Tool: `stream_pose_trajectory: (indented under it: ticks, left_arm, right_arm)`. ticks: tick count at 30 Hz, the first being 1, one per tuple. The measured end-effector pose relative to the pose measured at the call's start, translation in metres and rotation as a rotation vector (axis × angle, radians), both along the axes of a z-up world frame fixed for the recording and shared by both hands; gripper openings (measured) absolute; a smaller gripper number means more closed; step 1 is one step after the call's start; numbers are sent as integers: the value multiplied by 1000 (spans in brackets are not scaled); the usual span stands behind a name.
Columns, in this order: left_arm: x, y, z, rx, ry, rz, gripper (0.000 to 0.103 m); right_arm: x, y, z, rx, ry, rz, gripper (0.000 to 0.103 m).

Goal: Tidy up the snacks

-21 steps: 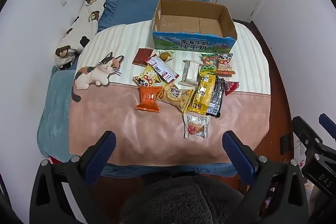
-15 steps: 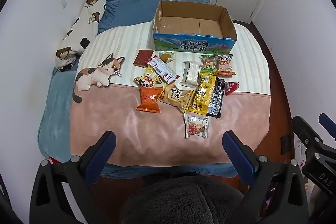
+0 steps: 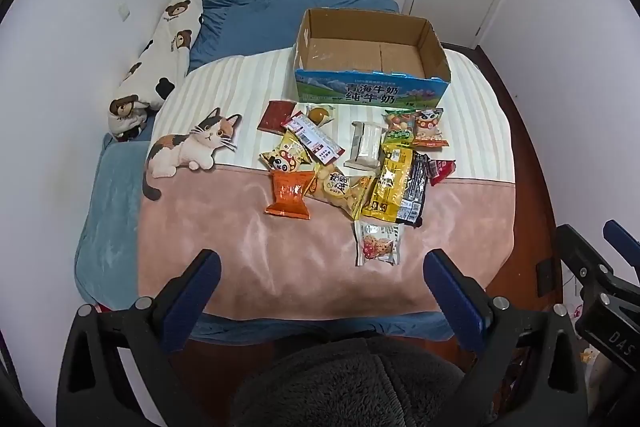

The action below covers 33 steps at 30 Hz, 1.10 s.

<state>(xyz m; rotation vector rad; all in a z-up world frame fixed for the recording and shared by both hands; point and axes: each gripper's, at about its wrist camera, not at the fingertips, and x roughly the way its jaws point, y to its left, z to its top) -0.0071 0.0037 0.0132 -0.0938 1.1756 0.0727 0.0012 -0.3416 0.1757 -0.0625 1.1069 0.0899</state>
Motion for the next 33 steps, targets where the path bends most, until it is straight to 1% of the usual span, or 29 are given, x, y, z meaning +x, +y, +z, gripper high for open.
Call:
stream_pose_trajectory:
  ticks: [13, 33]
  left_arm:
    - [-2, 0, 5, 2, -12, 0, 103]
    - [-1, -5, 11, 7, -34, -5, 103]
  right_arm:
    - [0, 4, 5, -2, -14, 5, 103]
    - [0, -2, 3, 4, -25, -8, 103]
